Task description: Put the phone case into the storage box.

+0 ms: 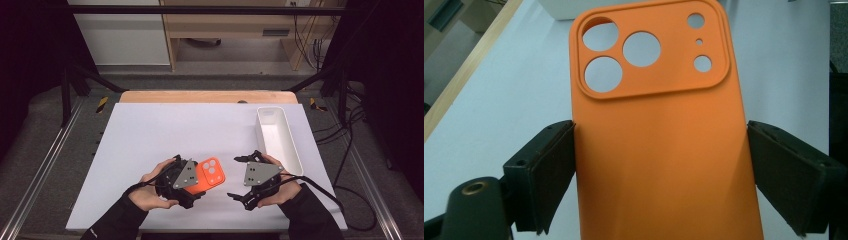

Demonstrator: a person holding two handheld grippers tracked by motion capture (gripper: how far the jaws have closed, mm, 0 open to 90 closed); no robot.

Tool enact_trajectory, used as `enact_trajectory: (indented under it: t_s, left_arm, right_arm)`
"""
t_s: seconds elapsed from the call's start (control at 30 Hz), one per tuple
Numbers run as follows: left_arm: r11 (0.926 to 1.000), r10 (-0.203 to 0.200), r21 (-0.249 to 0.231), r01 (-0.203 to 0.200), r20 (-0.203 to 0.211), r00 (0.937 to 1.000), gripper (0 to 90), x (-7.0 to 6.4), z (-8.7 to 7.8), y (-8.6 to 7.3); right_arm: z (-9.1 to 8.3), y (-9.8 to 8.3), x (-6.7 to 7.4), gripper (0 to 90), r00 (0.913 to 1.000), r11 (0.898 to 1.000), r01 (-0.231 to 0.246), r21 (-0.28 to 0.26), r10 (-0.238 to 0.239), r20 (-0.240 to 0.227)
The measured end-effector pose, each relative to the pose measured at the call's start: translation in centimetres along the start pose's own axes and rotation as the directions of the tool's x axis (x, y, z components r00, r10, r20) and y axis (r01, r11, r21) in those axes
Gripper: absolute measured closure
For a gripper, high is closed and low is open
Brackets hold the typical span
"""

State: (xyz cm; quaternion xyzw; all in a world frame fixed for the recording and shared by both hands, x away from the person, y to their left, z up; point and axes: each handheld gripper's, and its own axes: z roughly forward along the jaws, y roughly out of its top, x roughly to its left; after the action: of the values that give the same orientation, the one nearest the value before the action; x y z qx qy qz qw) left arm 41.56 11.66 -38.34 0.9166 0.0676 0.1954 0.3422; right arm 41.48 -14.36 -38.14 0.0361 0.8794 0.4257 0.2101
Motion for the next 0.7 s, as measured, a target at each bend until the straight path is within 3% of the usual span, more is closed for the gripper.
enact_trajectory:
  t_s: [0.3,0.7]
  left_arm:
    - [0.9983,0.057,-0.015,-0.057,0.024,0.9981,13.6,-0.9,-0.2,0.8]
    - [0.9912,0.131,-0.026,-0.129,0.057,0.9898,13.6,-2.0,-0.1,1.7]
  right_arm:
    - [0.2,0.4,0.2,5.1,0.9984,0.999,0.045,0.011,-0.045,-0.034]
    - [0.3,0.5,0.2,5.5,0.9883,0.997,0.079,0.004,-0.078,-0.131]
